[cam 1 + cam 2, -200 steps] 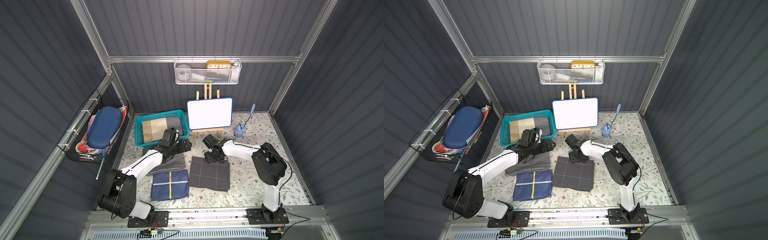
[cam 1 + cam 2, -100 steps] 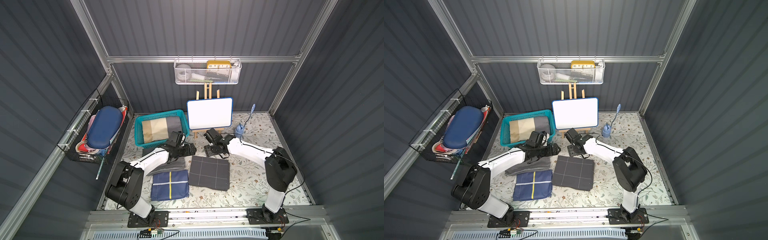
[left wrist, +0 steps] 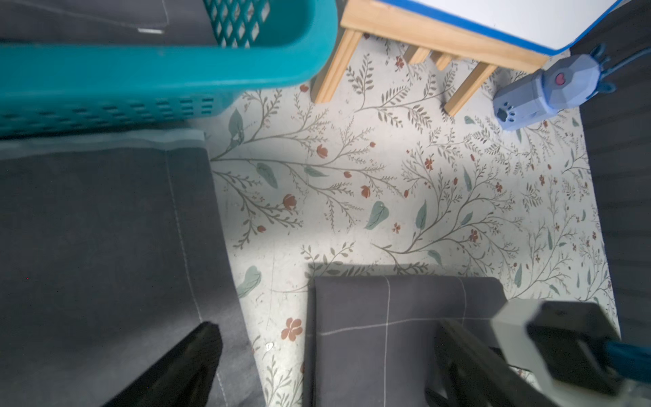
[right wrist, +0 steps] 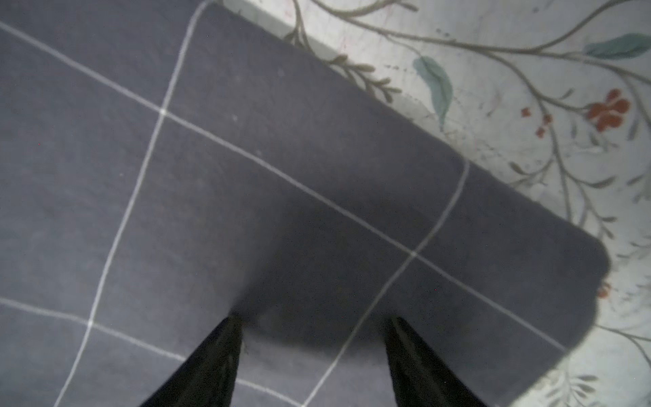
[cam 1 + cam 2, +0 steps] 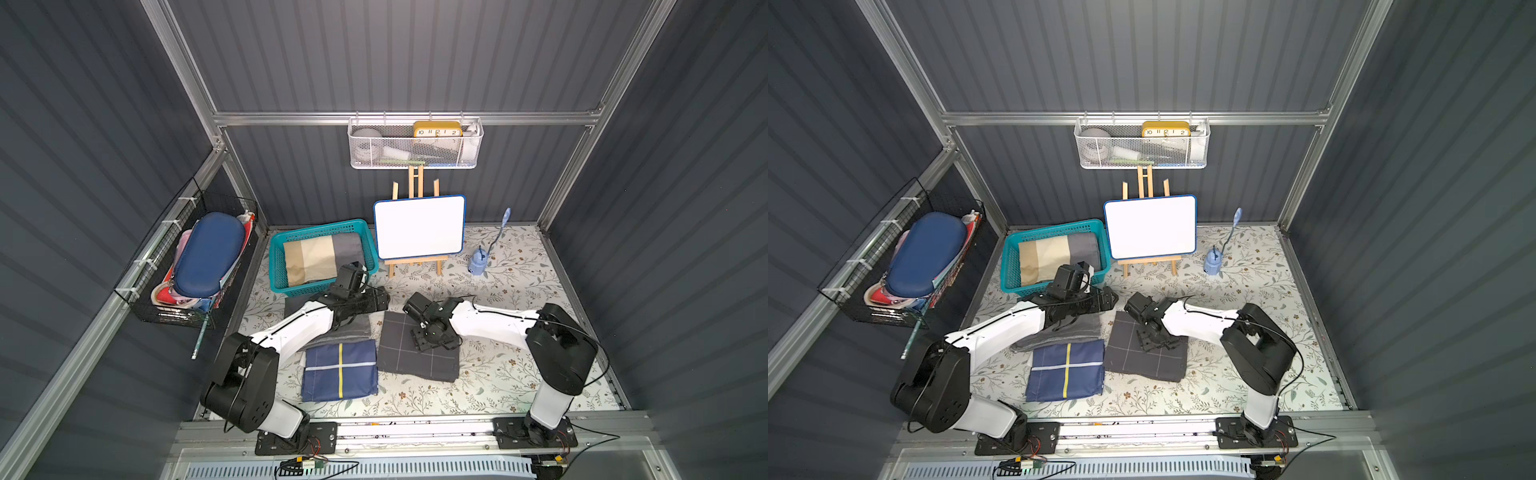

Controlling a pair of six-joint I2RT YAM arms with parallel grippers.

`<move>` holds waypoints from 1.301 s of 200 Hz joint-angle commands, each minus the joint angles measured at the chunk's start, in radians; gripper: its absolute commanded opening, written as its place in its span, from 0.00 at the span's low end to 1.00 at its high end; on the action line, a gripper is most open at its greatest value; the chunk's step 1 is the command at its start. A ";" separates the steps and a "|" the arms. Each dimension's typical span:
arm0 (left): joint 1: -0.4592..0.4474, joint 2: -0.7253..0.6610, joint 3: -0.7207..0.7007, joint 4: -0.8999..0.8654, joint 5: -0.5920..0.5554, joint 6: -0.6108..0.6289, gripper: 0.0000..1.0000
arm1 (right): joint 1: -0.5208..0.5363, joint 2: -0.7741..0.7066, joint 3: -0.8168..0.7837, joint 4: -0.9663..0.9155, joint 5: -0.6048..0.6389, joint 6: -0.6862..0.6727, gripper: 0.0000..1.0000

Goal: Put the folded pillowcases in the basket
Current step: Move the pillowcase to the center of the board, then pick up the pillowcase from the center of the board.

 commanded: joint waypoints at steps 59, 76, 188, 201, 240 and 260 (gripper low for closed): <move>-0.003 0.102 0.031 0.003 0.052 -0.011 1.00 | -0.178 0.196 0.218 0.116 -0.056 -0.070 0.69; -0.014 0.154 0.085 -0.032 0.060 0.012 0.99 | -0.186 0.192 0.264 0.102 -0.054 -0.077 0.69; -0.027 0.378 0.299 -0.103 -0.042 0.134 0.97 | -0.249 -0.256 -0.175 0.181 0.007 0.104 0.69; -0.027 0.406 0.317 -0.116 -0.046 0.136 0.96 | -0.280 -0.254 -0.204 0.221 -0.036 0.135 0.69; -0.027 0.452 0.324 -0.116 -0.047 0.139 0.95 | -0.313 -0.205 -0.215 0.284 -0.137 0.177 0.68; -0.027 0.467 0.319 -0.102 -0.027 0.138 0.89 | -0.319 -0.182 -0.206 0.295 -0.145 0.181 0.68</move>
